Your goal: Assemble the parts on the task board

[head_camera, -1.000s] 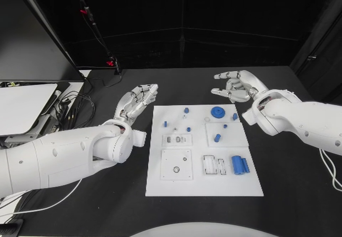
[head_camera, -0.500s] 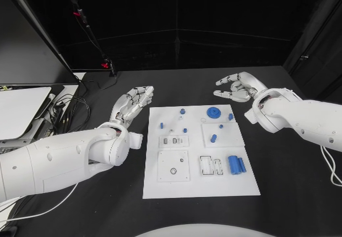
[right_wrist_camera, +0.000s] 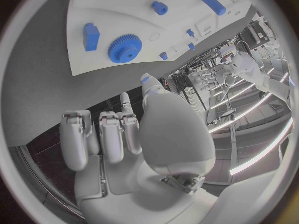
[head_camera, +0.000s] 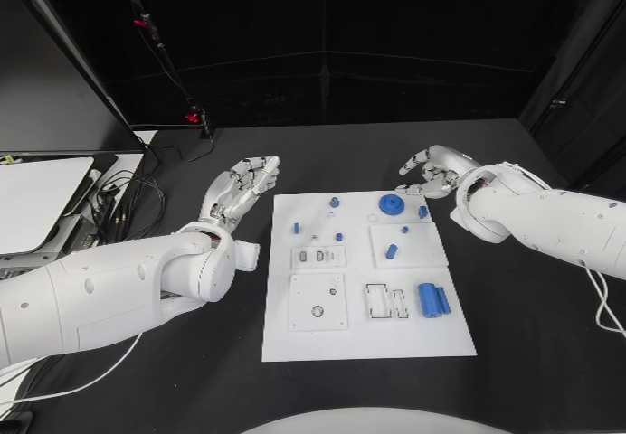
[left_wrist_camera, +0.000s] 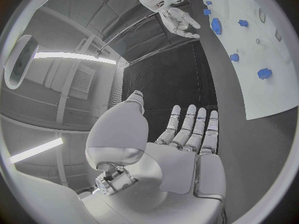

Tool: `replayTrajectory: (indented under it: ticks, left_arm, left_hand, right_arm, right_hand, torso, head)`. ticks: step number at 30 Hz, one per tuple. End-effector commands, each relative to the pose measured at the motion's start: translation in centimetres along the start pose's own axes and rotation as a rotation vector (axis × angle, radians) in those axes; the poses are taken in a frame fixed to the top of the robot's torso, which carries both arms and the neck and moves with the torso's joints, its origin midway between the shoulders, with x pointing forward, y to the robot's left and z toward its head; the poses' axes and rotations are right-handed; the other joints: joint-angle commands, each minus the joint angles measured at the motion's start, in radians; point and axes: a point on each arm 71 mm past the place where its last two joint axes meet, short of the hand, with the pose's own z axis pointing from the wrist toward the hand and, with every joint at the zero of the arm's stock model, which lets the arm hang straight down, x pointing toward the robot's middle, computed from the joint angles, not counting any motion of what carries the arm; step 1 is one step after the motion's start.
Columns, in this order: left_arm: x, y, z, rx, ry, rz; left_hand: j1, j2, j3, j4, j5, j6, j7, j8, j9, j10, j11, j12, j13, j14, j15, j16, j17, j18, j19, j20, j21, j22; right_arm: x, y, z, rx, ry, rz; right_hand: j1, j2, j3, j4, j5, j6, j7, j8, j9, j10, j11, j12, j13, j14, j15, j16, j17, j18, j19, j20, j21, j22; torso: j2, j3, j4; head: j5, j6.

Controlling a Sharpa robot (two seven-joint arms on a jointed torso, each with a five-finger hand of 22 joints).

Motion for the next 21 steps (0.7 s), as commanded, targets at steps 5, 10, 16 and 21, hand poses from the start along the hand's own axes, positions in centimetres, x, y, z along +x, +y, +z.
replayTrajectory:
  ticks: [5, 10, 16, 21]
  left_arm:
    - [0.0, -2.2, -0.3, 0.309, 0.003, 0.004]
    - [-0.1, -2.2, -0.3, 0.308, 0.002, 0.006]
    - [-0.3, -2.2, -0.3, 0.307, -0.001, 0.009]
    - [-0.2, -2.1, -0.3, 0.305, 0.000, 0.007]
  left_hand:
    - [-0.002, 0.008, 0.005, 0.000, 0.005, 0.008, 0.156, 0.004, -0.002, 0.007, 0.001, 0.006, -0.001, 0.003, 0.001, 0.006, -0.002, 0.015, 0.002, 0.006, 0.003, 0.001]
    - [-0.001, 0.009, 0.005, 0.000, 0.006, 0.008, 0.156, 0.004, -0.002, 0.007, 0.001, 0.006, -0.001, 0.003, 0.001, 0.006, -0.002, 0.015, 0.001, 0.007, 0.003, 0.000]
    - [-0.001, 0.009, 0.005, 0.000, 0.006, 0.008, 0.156, 0.004, -0.002, 0.007, 0.001, 0.006, -0.001, 0.003, 0.001, 0.006, -0.002, 0.015, 0.001, 0.007, 0.003, 0.000]
    - [0.000, 0.010, 0.005, 0.000, 0.007, 0.008, 0.156, 0.004, -0.003, 0.007, 0.001, 0.006, -0.001, 0.003, 0.001, 0.006, -0.002, 0.015, 0.000, 0.007, 0.003, 0.000]
  right_arm:
    - [1.2, 0.5, 0.3, 0.010, 0.076, -0.105]
    - [1.5, 0.7, 0.3, 0.015, 0.095, -0.121]
    - [1.9, 0.9, 0.5, 0.018, 0.110, -0.132]
    - [2.3, 1.1, 0.5, 0.030, 0.123, -0.140]
  right_hand:
    - [0.012, -0.017, 0.017, 0.002, -0.001, 0.013, 0.017, 0.025, 0.008, 0.104, 0.022, 0.003, 0.263, 0.102, 0.018, 0.002, 0.263, -0.007, 0.104, 0.015, 0.003, 0.263]
    - [0.012, -0.022, 0.018, 0.002, -0.003, 0.007, 0.019, 0.028, 0.009, 0.104, 0.025, 0.003, 0.263, 0.102, 0.022, 0.002, 0.263, -0.007, 0.104, 0.019, 0.003, 0.263]
    - [0.018, -0.020, 0.024, 0.001, -0.006, -0.011, 0.020, 0.026, 0.007, 0.104, 0.026, 0.003, 0.263, 0.102, 0.023, 0.002, 0.263, -0.007, 0.104, 0.022, 0.003, 0.263]
    - [0.030, -0.008, 0.034, -0.002, -0.011, -0.015, 0.021, 0.029, 0.007, 0.104, 0.027, 0.003, 0.263, 0.102, 0.024, 0.002, 0.263, -0.007, 0.104, 0.024, 0.003, 0.263]
  torso:
    - [-0.001, -0.0007, 0.0012]
    - [-0.001, -0.0001, 0.0019]
    - [0.000, -0.0005, 0.0020]
    - [0.000, -0.0007, 0.0021]
  head:
    - [-0.006, 0.000]
    - [-0.006, 0.005]
    - [-0.006, 0.002]
    - [-0.006, -0.002]
